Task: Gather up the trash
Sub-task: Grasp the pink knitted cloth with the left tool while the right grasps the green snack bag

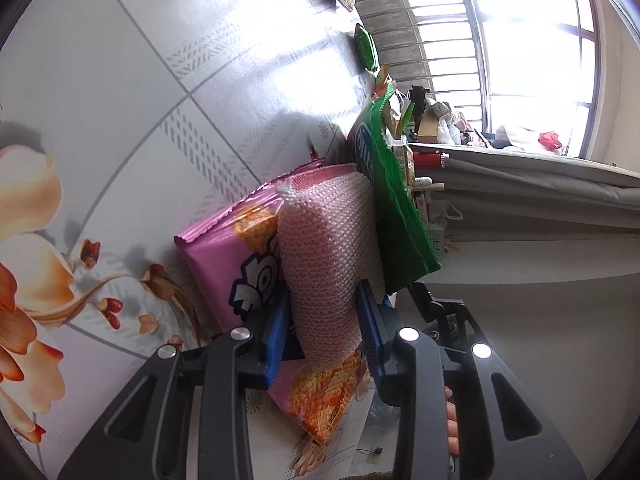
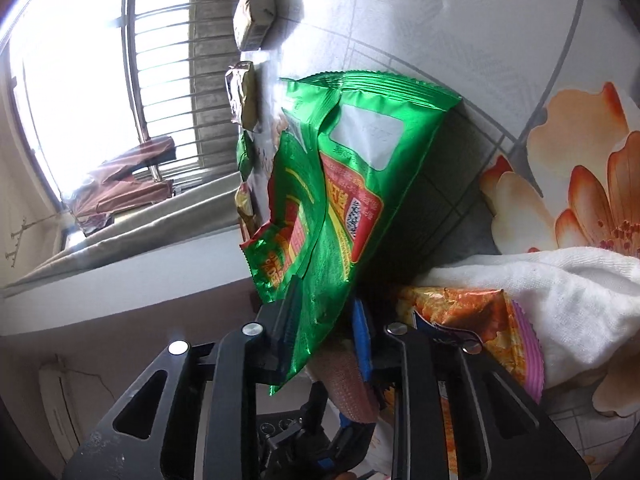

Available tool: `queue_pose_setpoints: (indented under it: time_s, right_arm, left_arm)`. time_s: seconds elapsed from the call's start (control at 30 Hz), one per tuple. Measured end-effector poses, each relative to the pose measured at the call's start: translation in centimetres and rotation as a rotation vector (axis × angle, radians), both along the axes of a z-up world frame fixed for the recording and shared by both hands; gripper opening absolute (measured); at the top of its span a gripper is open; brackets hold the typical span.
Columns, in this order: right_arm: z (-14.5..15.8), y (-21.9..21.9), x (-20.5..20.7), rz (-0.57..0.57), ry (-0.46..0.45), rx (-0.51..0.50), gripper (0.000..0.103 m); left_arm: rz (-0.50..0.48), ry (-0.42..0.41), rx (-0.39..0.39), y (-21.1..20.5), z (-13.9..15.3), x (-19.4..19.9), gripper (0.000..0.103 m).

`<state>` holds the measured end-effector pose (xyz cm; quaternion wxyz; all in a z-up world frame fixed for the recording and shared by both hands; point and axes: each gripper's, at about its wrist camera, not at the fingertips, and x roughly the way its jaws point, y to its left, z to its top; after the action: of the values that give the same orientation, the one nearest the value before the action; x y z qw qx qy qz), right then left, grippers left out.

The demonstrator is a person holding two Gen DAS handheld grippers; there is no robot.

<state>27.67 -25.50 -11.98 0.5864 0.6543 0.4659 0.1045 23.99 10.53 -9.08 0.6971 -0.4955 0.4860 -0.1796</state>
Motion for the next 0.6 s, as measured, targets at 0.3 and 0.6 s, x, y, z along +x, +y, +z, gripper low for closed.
queue_pose_setpoints:
  time_s: [0.3,0.6]
  right_arm:
    - [-0.1,-1.7,-1.6,-0.049,-0.129,0.173,0.002]
    - [2.9,-4.6,-4.7,-0.072,-0.264,0.236,0.002]
  left_arm:
    - [-0.009,-0.068,-0.004,-0.1,1.7,-1.6,0.028]
    - [-0.027,-0.169,-0.015,-0.1,4.8,-3.3,0.028]
